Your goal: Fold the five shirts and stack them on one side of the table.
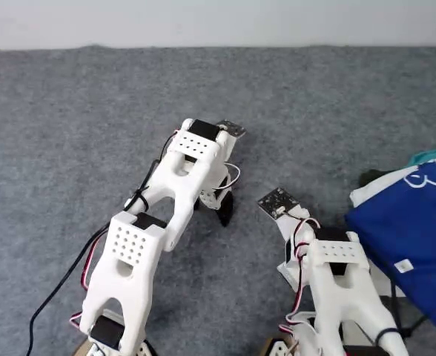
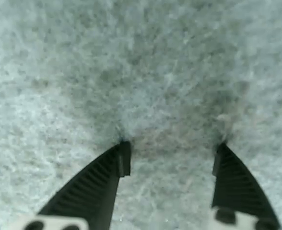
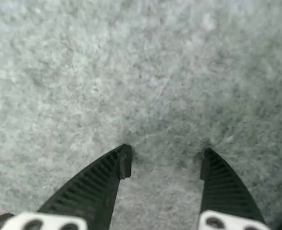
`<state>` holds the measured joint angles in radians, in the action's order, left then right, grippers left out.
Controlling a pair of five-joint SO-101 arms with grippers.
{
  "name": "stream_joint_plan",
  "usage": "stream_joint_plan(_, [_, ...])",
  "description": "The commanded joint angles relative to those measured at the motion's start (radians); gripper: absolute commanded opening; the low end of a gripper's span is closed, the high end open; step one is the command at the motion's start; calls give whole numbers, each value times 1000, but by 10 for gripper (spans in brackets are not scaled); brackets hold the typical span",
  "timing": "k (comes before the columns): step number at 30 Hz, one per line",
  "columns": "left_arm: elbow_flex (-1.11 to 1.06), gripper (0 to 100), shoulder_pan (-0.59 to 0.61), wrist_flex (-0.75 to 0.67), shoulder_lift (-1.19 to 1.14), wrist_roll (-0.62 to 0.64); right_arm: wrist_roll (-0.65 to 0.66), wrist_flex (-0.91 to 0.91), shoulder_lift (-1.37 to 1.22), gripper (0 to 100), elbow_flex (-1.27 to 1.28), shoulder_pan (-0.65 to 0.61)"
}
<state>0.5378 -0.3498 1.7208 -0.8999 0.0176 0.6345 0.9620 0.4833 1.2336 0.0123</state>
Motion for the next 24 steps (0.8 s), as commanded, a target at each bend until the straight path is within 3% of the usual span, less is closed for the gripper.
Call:
stream_joint_plan(1, [-68, 279, 5, 34, 0, 6, 14, -7, -10, 232, 78, -1])
stream_joint_plan(24, [-68, 279, 5, 34, 0, 6, 17, 7, -10, 232, 86, 1])
